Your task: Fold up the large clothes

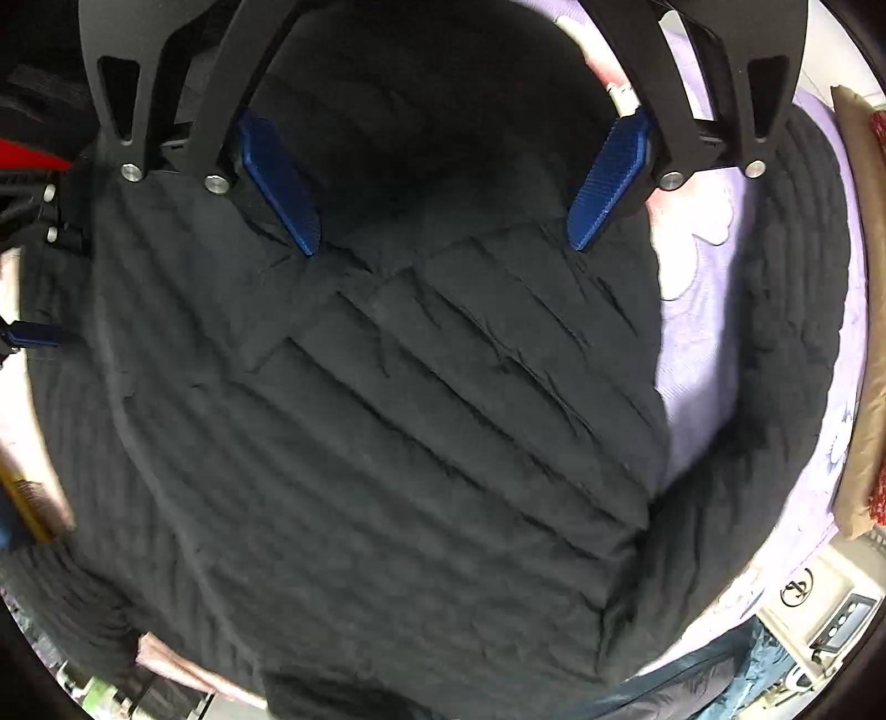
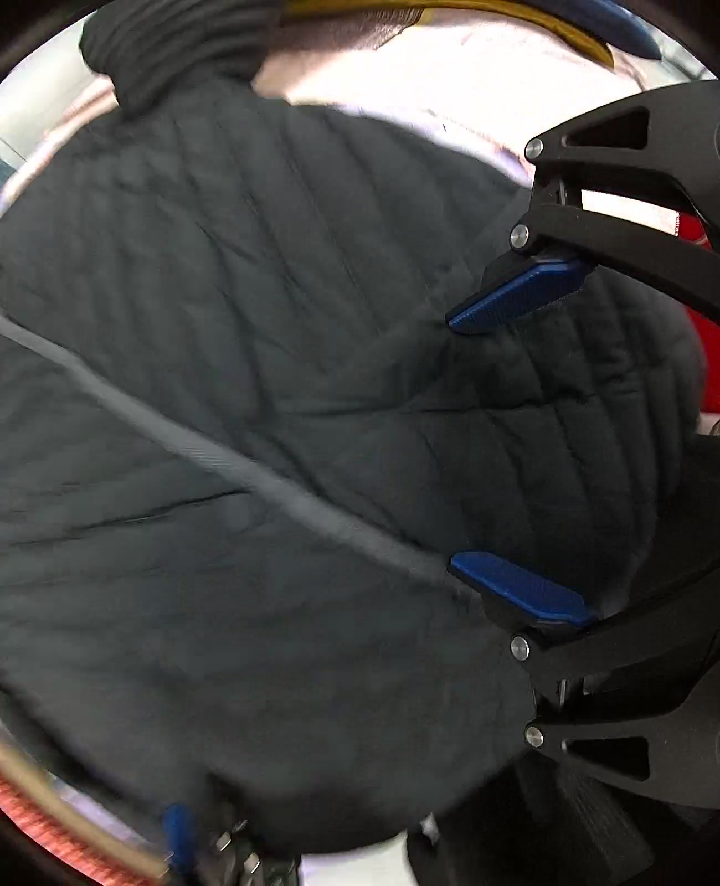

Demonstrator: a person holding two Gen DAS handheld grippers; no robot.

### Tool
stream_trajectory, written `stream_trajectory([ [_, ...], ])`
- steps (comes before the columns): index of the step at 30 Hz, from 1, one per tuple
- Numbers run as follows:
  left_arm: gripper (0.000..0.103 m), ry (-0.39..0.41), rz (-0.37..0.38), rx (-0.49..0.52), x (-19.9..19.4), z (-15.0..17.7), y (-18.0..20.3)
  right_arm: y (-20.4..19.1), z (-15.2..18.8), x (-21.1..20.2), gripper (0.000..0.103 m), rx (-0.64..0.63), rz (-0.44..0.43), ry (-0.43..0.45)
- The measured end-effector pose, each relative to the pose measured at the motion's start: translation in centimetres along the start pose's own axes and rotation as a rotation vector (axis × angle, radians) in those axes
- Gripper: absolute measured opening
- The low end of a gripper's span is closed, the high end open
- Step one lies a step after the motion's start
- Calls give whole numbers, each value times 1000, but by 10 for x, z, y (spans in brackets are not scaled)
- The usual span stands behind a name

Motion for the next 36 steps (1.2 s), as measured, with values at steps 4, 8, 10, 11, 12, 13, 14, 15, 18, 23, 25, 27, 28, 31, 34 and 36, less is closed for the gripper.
stream_trajectory([
  [4, 98, -24, 32, -64, 16, 1, -6, -4, -4, 10, 97, 21, 2, -9],
  [8, 98, -30, 21, -49, 24, 0, -6, -3, -13, 21, 98, 42, -27, -36],
  [10, 98, -44, 4, -46, 29, 2, -6, 8, -22, 23, 98, 35, -31, -52],
  [11, 98, -53, -3, -46, 30, 1, -6, 9, -23, 23, 98, 33, -29, -57],
  [12, 98, -68, -11, -49, 33, 0, -6, 8, -27, 24, 98, 32, -25, -59],
  [13, 98, -79, -15, -55, 35, -3, -3, 8, -29, 25, 98, 30, -22, -57],
  [14, 98, -85, -18, -61, 37, -7, 2, 5, -33, 29, 98, 28, -22, -54],
  [15, 98, -89, -23, -63, 38, -7, 2, 1, -32, 32, 98, 26, -27, -51],
  [18, 98, -94, -40, -53, 39, -8, 8, -1, -22, 24, 98, 25, -44, -71],
  [23, 98, -131, -25, -58, 44, -10, 9, 39, -32, -25, 94, 107, -33, 119],
  [25, 98, -137, -28, -61, 45, -13, 8, 79, -44, -59, 94, 238, -61, 240],
  [27, 98, -134, -39, -57, 46, -15, 7, 137, -51, -88, 94, 409, -62, 331],
  [28, 98, -128, -49, -55, 45, -17, 8, 163, -51, -97, 94, 479, -60, 359],
  [31, 98, -113, -71, -58, 36, -16, 10, 260, -43, -130, 94, 756, -65, 455],
  [34, 96, -86, -80, -91, 23, -21, 11, 343, -26, -159, 94, 946, -53, 556],
  [36, 96, -63, -73, -117, 16, -26, 12, 391, -17, -176, 94, 1006, -6, 596],
])
Point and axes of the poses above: each gripper's, at about its wrist camera, not at the fingertips, and x roughly the way its jaws point, y to its right, z to its underside, the point moved 8 cm from there along x, roughly the way its jaws point, and after that the axes turned 7 degrees about y, right-handed, at the moved point
